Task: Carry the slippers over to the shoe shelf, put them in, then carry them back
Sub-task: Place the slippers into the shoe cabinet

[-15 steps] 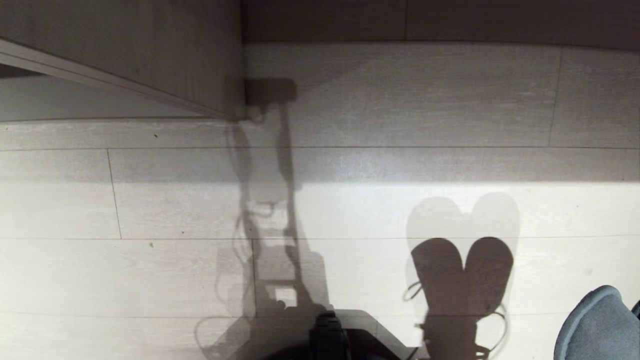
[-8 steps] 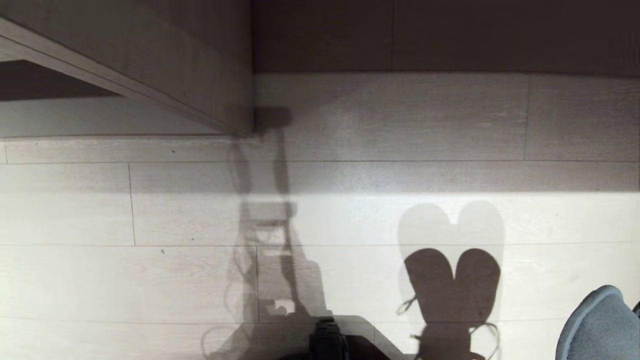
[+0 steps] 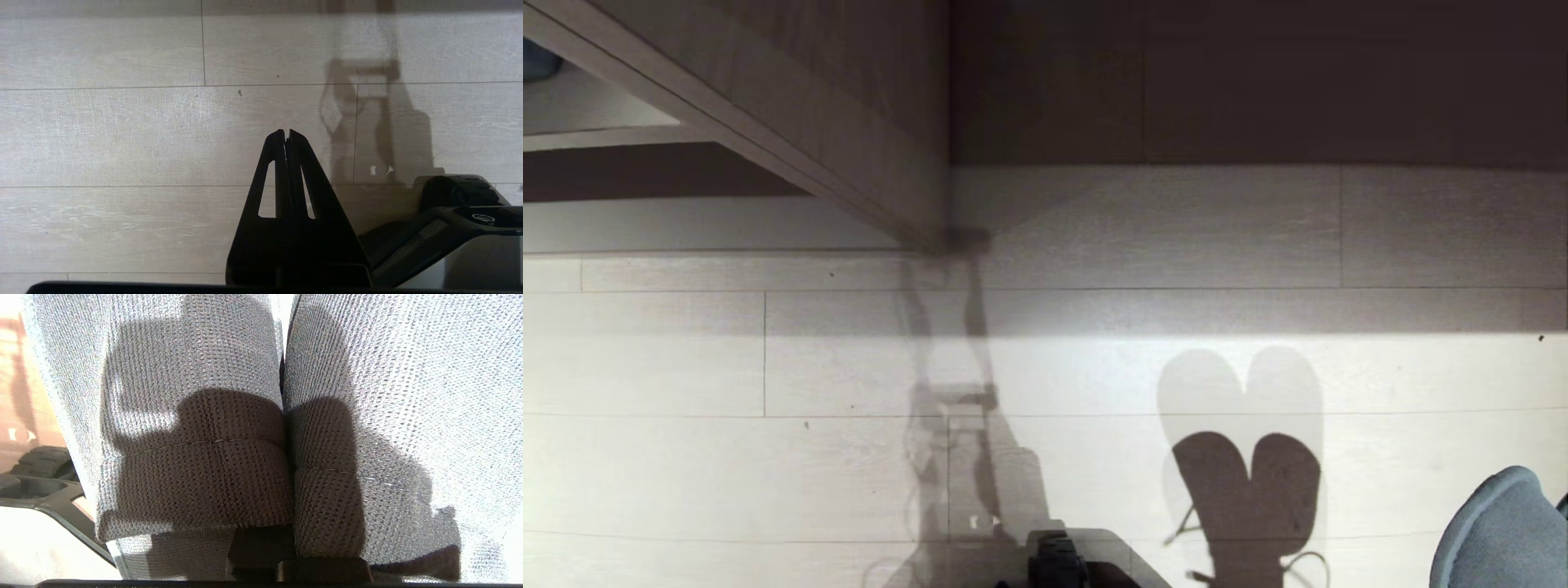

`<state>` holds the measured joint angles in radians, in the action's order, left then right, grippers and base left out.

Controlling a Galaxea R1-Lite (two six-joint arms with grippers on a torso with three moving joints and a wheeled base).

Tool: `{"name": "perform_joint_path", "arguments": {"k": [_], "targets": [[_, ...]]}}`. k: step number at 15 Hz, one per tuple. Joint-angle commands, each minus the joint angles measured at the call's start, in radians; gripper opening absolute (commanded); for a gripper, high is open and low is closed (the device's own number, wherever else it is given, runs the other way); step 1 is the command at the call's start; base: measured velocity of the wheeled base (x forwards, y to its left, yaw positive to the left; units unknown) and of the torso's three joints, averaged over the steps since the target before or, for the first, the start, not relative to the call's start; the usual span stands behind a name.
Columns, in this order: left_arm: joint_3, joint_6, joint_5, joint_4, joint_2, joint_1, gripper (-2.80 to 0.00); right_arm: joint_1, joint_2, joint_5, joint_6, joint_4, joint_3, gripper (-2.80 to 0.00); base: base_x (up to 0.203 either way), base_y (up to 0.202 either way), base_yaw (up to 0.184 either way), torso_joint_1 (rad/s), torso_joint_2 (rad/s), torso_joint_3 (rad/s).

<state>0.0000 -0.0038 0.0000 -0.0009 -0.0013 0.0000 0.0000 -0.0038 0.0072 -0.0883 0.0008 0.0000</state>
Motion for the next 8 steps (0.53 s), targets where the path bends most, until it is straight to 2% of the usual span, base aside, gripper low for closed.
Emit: {"name": "perform_joint_path", "arguments": {"k": [1, 8], "targets": [[0.0, -0.001, 0.0, -0.001, 0.001, 0.0, -2.8, 0.001, 0.002, 0.0, 0.001, 0.001, 0.0, -2.8, 0.0, 0.0, 0.0, -0.002, 0.0, 0.203], [0.0, -0.001, 0.0, -0.001, 0.0, 0.0, -2.8, 0.002, 0.002, 0.0, 0.001, 0.001, 0.0, -2.8, 0.0, 0.0, 0.0, 0.002, 0.0, 0.2]]}}
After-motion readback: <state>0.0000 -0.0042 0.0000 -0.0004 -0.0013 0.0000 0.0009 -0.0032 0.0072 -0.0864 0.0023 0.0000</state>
